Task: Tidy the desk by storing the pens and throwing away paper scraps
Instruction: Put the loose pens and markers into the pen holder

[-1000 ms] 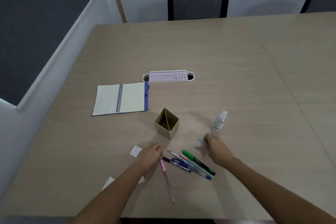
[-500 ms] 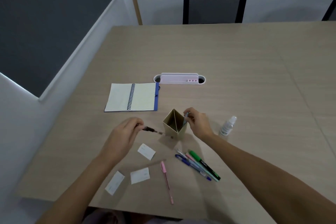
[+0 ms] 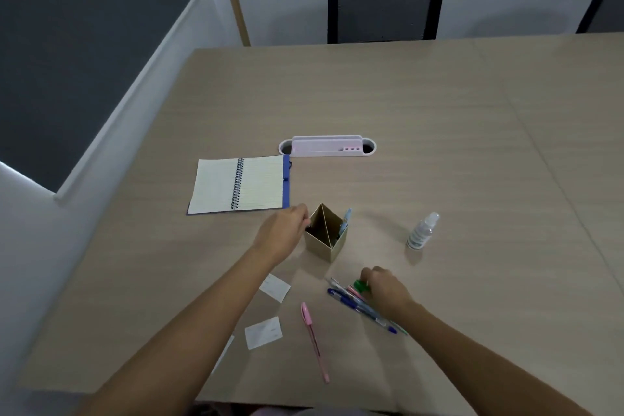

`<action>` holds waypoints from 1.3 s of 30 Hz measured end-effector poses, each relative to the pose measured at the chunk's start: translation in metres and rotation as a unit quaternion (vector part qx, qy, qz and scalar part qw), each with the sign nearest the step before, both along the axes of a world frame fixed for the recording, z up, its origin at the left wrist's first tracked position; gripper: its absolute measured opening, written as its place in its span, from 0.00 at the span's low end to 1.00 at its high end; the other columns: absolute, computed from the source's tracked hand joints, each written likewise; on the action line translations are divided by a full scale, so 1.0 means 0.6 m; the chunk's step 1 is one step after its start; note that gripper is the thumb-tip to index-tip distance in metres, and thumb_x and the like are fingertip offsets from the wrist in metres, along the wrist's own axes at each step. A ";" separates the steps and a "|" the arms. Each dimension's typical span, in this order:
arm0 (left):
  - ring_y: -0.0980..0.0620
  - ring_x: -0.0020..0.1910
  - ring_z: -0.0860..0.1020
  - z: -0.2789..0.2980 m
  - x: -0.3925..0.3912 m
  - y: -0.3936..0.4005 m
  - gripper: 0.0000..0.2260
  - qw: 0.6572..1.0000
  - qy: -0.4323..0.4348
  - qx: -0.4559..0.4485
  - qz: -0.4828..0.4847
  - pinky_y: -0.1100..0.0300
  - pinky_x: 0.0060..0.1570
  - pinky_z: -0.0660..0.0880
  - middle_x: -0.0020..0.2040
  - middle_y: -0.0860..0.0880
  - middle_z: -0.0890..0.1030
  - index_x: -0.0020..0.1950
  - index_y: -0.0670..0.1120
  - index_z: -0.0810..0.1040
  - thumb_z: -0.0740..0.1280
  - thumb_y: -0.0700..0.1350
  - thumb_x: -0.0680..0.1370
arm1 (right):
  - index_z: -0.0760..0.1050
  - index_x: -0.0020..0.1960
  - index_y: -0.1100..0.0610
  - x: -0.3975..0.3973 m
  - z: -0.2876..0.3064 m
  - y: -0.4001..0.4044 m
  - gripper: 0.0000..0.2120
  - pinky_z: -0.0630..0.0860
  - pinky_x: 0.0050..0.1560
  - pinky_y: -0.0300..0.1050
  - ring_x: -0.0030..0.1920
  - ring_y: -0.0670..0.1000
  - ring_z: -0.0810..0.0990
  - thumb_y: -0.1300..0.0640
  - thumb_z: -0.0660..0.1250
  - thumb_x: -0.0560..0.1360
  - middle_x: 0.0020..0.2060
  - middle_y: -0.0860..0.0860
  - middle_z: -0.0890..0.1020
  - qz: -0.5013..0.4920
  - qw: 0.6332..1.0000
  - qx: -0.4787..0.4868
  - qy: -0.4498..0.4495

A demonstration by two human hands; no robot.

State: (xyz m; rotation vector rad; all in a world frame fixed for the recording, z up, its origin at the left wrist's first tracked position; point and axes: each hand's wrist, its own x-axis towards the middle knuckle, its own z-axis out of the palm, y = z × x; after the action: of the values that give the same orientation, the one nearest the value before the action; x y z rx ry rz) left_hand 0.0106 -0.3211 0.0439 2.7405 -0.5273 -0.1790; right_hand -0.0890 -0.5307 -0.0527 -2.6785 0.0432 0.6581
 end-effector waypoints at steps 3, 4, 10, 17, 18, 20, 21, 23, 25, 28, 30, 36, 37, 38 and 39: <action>0.50 0.47 0.78 -0.011 -0.039 0.009 0.14 0.995 0.001 -0.078 0.055 0.59 0.41 0.72 0.54 0.51 0.76 0.61 0.47 0.69 0.62 0.51 0.79 | 0.72 0.56 0.58 -0.005 -0.006 0.007 0.09 0.76 0.49 0.49 0.51 0.57 0.78 0.56 0.62 0.77 0.52 0.57 0.79 0.018 0.999 -0.033 -0.014; 0.50 0.47 0.78 -0.018 -0.058 0.013 0.16 0.991 0.011 -0.098 0.087 0.58 0.42 0.73 0.54 0.51 0.75 0.63 0.47 0.68 0.62 0.52 0.79 | 0.71 0.56 0.58 -0.004 -0.007 0.007 0.10 0.76 0.50 0.49 0.52 0.57 0.78 0.56 0.61 0.77 0.52 0.57 0.79 0.019 0.999 -0.039 -0.017; 0.42 0.48 0.79 -0.117 -0.166 0.018 0.17 0.948 0.275 0.066 0.147 0.52 0.45 0.74 0.52 0.41 0.80 0.59 0.44 0.65 0.65 0.49 0.74 | 0.72 0.50 0.63 0.037 0.043 -0.026 0.09 0.71 0.46 0.49 0.44 0.59 0.76 0.57 0.62 0.77 0.46 0.59 0.75 -0.059 0.995 0.039 -0.073; 0.41 0.51 0.79 -0.133 -0.178 0.008 0.05 0.947 0.282 0.011 0.152 0.52 0.49 0.75 0.52 0.38 0.80 0.50 0.41 0.71 0.61 0.41 0.77 | 0.77 0.47 0.55 0.112 0.187 -0.018 0.04 0.75 0.38 0.42 0.36 0.51 0.79 0.55 0.67 0.74 0.36 0.51 0.81 -0.226 0.883 0.284 -0.299; 0.44 0.46 0.79 -0.118 -0.172 0.011 0.02 0.949 0.270 -0.022 0.162 0.54 0.46 0.76 0.48 0.41 0.81 0.47 0.43 0.71 0.61 0.41 0.77 | 0.77 0.48 0.55 0.118 0.186 -0.008 0.04 0.74 0.39 0.39 0.36 0.49 0.78 0.56 0.67 0.74 0.37 0.49 0.81 -0.211 0.889 0.273 -0.301; 0.52 0.38 0.78 -0.071 -0.158 0.019 0.04 0.951 0.209 -0.113 0.196 0.60 0.40 0.75 0.40 0.48 0.80 0.44 0.47 0.70 0.63 0.42 0.78 | 0.78 0.50 0.58 0.123 0.169 0.011 0.05 0.72 0.41 0.40 0.38 0.48 0.75 0.58 0.67 0.75 0.40 0.51 0.81 -0.162 0.919 0.223 -0.282; 0.53 0.37 0.79 -0.039 -0.150 0.023 0.04 0.950 0.161 -0.166 0.211 0.62 0.38 0.75 0.38 0.49 0.80 0.44 0.48 0.71 0.64 0.43 0.78 | 0.78 0.50 0.59 0.124 0.156 0.018 0.05 0.73 0.43 0.43 0.39 0.49 0.75 0.59 0.67 0.75 0.42 0.53 0.81 -0.133 0.931 0.202 -0.274; 0.55 0.38 0.81 0.028 -0.131 0.030 0.02 0.932 0.060 -0.274 0.229 0.63 0.38 0.77 0.38 0.50 0.82 0.45 0.48 0.73 0.65 0.44 0.78 | 0.78 0.49 0.61 0.124 0.137 0.029 0.05 0.74 0.44 0.45 0.41 0.52 0.76 0.61 0.66 0.75 0.43 0.57 0.81 -0.096 0.940 0.183 -0.271; 0.59 0.38 0.82 0.074 -0.106 0.034 0.03 0.909 -0.035 -0.343 0.233 0.67 0.40 0.77 0.38 0.52 0.82 0.46 0.47 0.74 0.65 0.45 0.78 | 0.78 0.49 0.61 0.127 0.137 0.033 0.05 0.70 0.43 0.41 0.41 0.53 0.76 0.62 0.64 0.76 0.44 0.58 0.80 -0.105 0.930 0.192 -0.295; 0.61 0.39 0.82 0.091 -0.066 0.026 0.04 0.893 -0.098 -0.380 0.221 0.68 0.42 0.76 0.38 0.54 0.81 0.45 0.46 0.73 0.66 0.44 0.78 | 0.77 0.50 0.61 0.126 0.157 0.024 0.06 0.66 0.44 0.37 0.41 0.49 0.73 0.63 0.62 0.77 0.45 0.57 0.78 -0.166 0.904 0.207 -0.336; 0.58 0.40 0.82 0.072 -0.046 0.012 0.03 0.911 -0.089 -0.351 0.197 0.64 0.42 0.77 0.39 0.52 0.81 0.46 0.47 0.73 0.66 0.44 0.78 | 0.77 0.50 0.61 0.118 0.161 0.006 0.06 0.65 0.43 0.36 0.40 0.49 0.72 0.63 0.61 0.78 0.45 0.58 0.77 -0.188 0.894 0.199 -0.356; 0.52 0.42 0.78 -0.003 -0.035 -0.024 0.06 0.972 -0.054 -0.180 0.144 0.62 0.38 0.70 0.45 0.50 0.80 0.46 0.46 0.76 0.66 0.48 0.76 | 0.76 0.50 0.64 0.102 0.146 -0.022 0.07 0.68 0.42 0.42 0.39 0.53 0.72 0.64 0.60 0.78 0.45 0.60 0.75 -0.113 0.914 0.143 -0.363; 0.52 0.43 0.77 -0.011 -0.036 -0.026 0.07 0.974 -0.049 -0.166 0.148 0.62 0.38 0.68 0.47 0.50 0.79 0.47 0.46 0.77 0.67 0.49 0.76 | 0.76 0.50 0.64 0.105 0.144 -0.019 0.06 0.69 0.41 0.44 0.39 0.54 0.73 0.64 0.61 0.78 0.45 0.60 0.75 -0.088 0.921 0.129 -0.357; 0.52 0.45 0.77 -0.018 -0.037 -0.027 0.07 0.974 -0.044 -0.160 0.151 0.62 0.38 0.68 0.49 0.50 0.77 0.48 0.46 0.78 0.68 0.49 0.75 | 0.76 0.50 0.64 0.109 0.141 -0.014 0.06 0.71 0.40 0.46 0.39 0.56 0.74 0.63 0.61 0.78 0.45 0.60 0.76 -0.062 0.928 0.114 -0.350; 0.52 0.46 0.76 -0.022 -0.039 -0.027 0.08 0.975 -0.037 -0.159 0.154 0.63 0.39 0.68 0.51 0.50 0.76 0.49 0.46 0.78 0.69 0.49 0.74 | 0.76 0.50 0.63 0.112 0.139 -0.008 0.06 0.72 0.40 0.47 0.40 0.58 0.76 0.63 0.62 0.77 0.44 0.60 0.77 -0.037 0.933 0.102 -0.343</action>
State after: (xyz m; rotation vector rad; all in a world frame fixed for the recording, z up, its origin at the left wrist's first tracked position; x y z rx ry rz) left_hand -0.0125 -0.3374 0.0305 2.4788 -0.1270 0.0792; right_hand -0.0216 -0.5355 0.0309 -2.5353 -0.1054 -0.3051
